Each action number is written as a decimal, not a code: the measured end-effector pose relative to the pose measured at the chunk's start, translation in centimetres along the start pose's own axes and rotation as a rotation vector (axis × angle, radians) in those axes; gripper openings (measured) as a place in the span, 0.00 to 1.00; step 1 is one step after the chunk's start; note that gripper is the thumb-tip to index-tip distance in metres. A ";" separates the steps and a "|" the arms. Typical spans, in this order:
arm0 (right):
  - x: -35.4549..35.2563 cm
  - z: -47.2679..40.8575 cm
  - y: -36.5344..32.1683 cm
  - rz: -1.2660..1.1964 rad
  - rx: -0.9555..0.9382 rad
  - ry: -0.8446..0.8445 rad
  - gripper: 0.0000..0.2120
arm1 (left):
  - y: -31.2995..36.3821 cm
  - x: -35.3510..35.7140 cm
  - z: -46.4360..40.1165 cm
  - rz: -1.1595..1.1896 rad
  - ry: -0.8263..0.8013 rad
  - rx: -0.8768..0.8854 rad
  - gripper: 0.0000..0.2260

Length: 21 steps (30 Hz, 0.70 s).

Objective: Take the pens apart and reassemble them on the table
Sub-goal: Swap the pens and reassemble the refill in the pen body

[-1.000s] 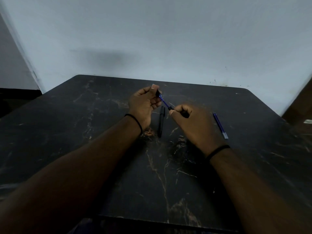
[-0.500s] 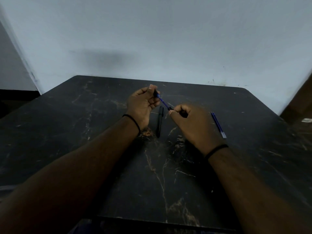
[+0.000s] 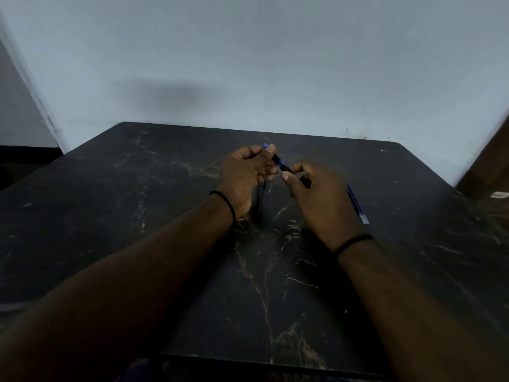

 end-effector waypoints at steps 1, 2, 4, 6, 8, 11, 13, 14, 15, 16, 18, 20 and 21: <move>0.0 0.0 0.1 -0.019 0.015 0.024 0.05 | 0.0 0.1 0.1 -0.003 -0.005 -0.002 0.08; -0.1 -0.1 0.1 -0.046 0.032 0.055 0.06 | -0.1 0.2 0.1 -0.007 -0.011 -0.006 0.09; -0.2 -0.2 0.2 -0.085 0.059 0.096 0.08 | 0.0 0.3 0.2 -0.011 -0.021 -0.012 0.09; -0.2 -0.3 0.4 -0.103 0.091 0.080 0.07 | 0.0 0.3 0.3 -0.004 -0.042 -0.015 0.07; -0.2 -0.3 0.5 -0.076 0.134 0.035 0.11 | 0.0 0.2 0.3 -0.003 -0.074 -0.018 0.06; -0.2 -0.3 0.4 -0.056 0.171 0.018 0.18 | 0.1 0.3 0.4 -0.022 -0.099 -0.022 0.06; -0.1 -0.3 0.4 -0.130 0.175 0.023 0.11 | 0.2 0.5 0.5 -0.005 -0.099 -0.022 0.06; 0.0 -0.3 0.4 -0.155 0.167 0.031 0.07 | 0.4 0.4 0.5 0.004 -0.096 -0.020 0.05; 0.0 -0.3 0.4 -0.166 0.158 0.040 0.06 | 0.5 0.4 0.5 0.006 -0.093 -0.017 0.05; -0.1 -0.3 0.4 -0.148 0.157 0.032 0.06 | 0.5 0.3 0.4 0.003 -0.094 -0.016 0.05; 0.0 -0.2 0.4 -0.099 0.187 -0.032 0.09 | 0.4 0.2 0.4 -0.006 -0.101 -0.018 0.05; 0.1 -0.1 0.3 -0.068 0.214 -0.077 0.16 | 0.3 0.2 0.4 -0.021 -0.106 -0.014 0.05; 0.1 -0.1 0.3 -0.066 0.215 -0.074 0.17 | 0.3 0.3 0.4 -0.025 -0.111 -0.012 0.05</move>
Point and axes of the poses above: each hand's wrist, its own z-axis away from the middle knuckle, its own x-axis out of the palm, y = z × x, the point moved 4 cm from there along -z, towards the middle knuckle
